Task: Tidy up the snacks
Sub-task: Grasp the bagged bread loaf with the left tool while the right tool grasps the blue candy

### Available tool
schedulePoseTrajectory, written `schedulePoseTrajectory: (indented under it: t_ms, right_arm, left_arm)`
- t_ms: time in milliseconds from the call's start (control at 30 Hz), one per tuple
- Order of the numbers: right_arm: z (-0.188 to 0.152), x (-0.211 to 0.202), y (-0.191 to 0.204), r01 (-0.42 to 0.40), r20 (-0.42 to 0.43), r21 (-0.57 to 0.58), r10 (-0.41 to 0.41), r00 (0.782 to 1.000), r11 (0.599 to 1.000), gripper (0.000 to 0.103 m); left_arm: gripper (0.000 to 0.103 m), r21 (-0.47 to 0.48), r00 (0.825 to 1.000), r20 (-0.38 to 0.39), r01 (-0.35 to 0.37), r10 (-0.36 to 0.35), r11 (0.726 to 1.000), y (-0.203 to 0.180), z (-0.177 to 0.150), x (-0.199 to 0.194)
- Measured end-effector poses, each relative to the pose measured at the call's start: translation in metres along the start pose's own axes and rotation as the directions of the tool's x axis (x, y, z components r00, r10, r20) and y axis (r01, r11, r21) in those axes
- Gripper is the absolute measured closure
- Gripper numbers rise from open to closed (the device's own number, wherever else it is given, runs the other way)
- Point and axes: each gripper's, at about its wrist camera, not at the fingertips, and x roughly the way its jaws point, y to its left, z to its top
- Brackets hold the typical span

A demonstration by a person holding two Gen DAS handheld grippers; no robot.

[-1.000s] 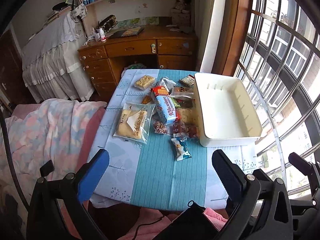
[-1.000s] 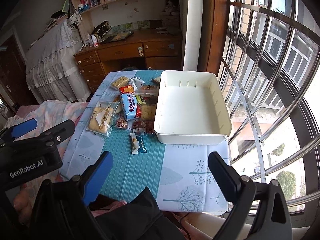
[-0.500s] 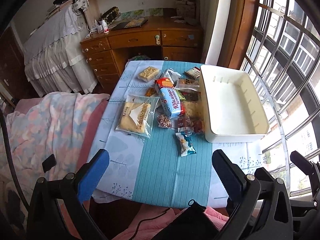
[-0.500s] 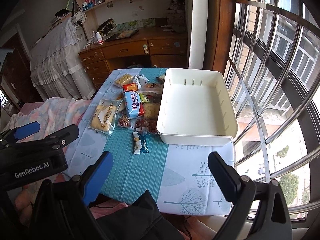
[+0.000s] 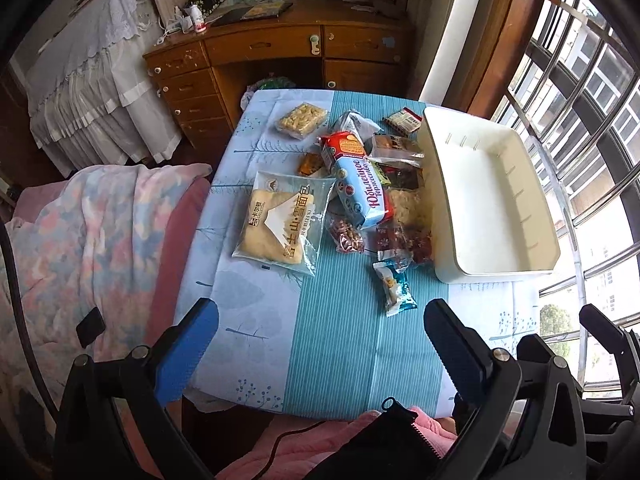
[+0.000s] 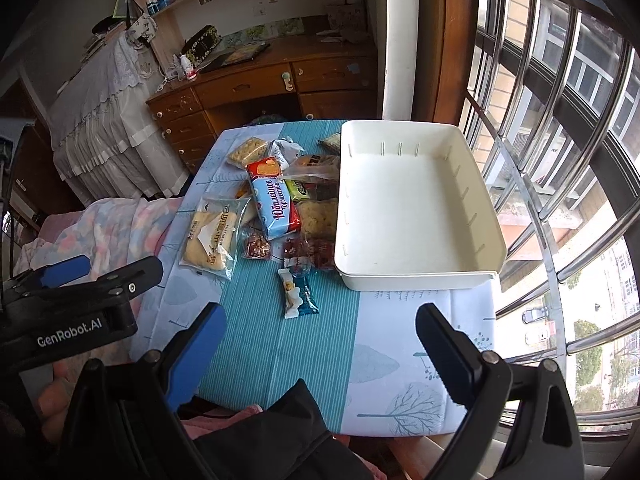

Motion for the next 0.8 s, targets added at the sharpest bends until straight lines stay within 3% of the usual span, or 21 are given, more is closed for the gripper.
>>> schedulePoseTrajectory:
  t_ms: [333,800]
  right_arm:
    - [0.026,0.046,0.035,0.072,-0.018,-0.01,-0.072,0.997,0.997,0.006]
    - [0.011,0.141,0.063,0.133,-0.111,-0.066,-0.14,0.984,0.989,0.015]
  left_arm:
    - [0.001,0.028,0.983,-0.171,0.066,-0.06,0.997,0.038,0.042,0.075]
    - [0.001,0.08,0.929,-0.363,0.102,-0.067,0.992,0.066,0.084,0.204]
